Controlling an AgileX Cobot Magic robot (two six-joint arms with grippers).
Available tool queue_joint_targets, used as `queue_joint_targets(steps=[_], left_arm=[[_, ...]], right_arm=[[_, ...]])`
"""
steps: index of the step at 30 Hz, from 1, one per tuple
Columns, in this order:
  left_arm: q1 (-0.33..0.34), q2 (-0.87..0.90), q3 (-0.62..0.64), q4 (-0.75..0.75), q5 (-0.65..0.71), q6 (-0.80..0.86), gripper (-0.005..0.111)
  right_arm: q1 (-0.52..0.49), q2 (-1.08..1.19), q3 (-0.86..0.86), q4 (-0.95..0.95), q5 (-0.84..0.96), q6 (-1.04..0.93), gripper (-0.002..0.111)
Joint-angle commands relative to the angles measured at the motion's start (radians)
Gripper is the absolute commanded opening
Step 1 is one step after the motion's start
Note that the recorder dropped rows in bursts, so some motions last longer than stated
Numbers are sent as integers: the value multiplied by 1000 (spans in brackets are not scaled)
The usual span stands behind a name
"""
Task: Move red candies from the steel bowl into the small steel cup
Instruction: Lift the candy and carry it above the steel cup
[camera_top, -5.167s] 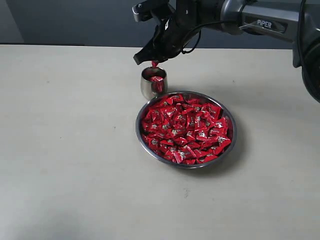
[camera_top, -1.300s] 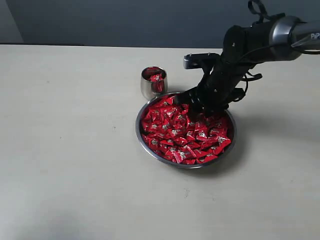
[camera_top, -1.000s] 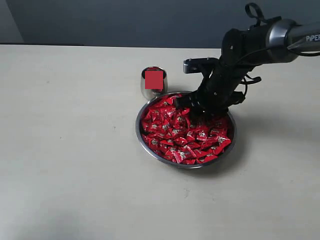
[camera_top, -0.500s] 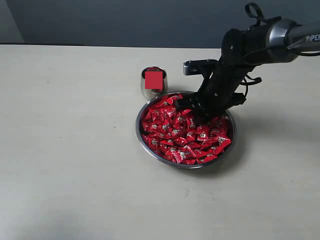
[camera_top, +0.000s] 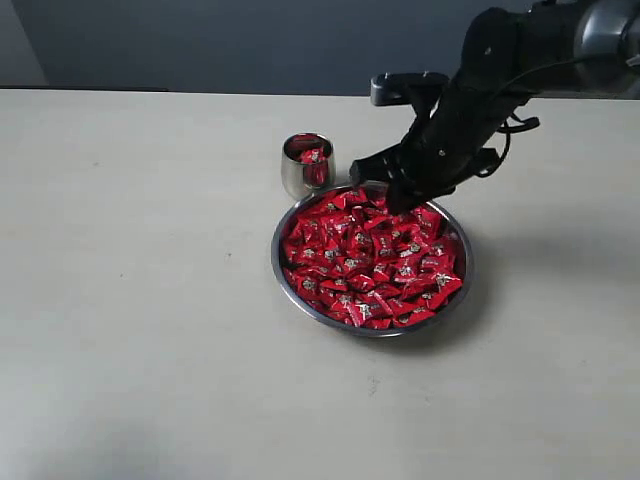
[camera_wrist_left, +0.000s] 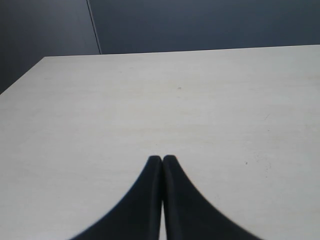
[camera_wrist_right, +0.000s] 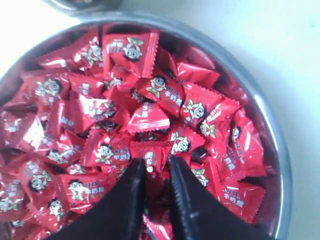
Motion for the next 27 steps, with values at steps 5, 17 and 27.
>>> queue_joint_targets(steps=[5,17,27], left_arm=[[-5,-5,5,2,-8,-1,0],[-5,-5,5,2,-8,-1,0],[-5,-5,5,2,-8,-1,0]], right_arm=[[-6,-76,-89,21,-84,-35,16],[36,110,-370,195,-69,-173,16],[108,228,-487,162,-121,-178,16]])
